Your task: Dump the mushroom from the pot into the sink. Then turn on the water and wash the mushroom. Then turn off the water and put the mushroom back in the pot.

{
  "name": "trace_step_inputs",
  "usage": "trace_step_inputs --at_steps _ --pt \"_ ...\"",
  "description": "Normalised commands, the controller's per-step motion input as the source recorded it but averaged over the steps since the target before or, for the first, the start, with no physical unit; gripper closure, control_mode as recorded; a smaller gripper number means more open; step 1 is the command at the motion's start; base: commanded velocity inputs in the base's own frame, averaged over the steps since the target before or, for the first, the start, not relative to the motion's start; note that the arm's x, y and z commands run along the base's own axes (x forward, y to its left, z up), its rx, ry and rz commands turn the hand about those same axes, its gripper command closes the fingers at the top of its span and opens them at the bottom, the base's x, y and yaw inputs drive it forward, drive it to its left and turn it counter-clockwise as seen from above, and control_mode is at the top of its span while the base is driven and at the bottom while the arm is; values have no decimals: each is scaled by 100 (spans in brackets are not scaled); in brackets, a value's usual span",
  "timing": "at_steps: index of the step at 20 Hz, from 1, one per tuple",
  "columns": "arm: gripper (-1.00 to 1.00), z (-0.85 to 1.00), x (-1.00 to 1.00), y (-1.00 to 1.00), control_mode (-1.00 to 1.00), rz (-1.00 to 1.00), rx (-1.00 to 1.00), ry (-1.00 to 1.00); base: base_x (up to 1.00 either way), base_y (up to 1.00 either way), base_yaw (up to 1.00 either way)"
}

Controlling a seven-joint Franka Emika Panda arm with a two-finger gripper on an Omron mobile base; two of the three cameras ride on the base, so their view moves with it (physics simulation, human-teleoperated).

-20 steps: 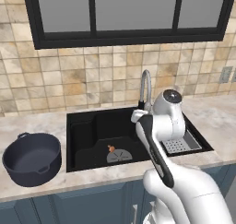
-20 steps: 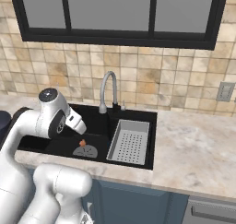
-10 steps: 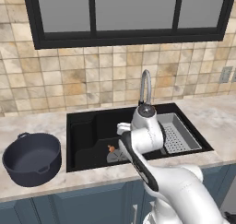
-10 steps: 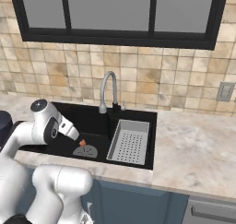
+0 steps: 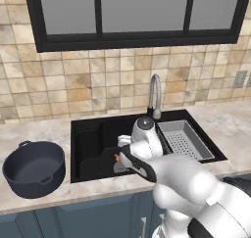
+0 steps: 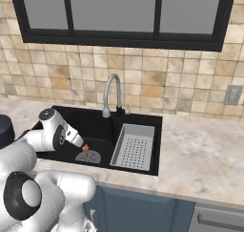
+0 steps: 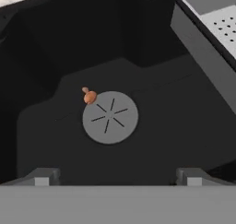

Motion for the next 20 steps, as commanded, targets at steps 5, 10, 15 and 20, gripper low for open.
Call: trace_step_inputs --at_steps 5,10,15,20 --pt "-100 -37 54 17 -100 0 0 12 0 0 0" --pt "-100 -39 58 21 -100 0 0 16 0 0 0" --pt "-100 -39 56 21 -100 0 -1 14 0 0 0" --pt "-100 -47 43 12 -100 0 -3 6 0 0 0"
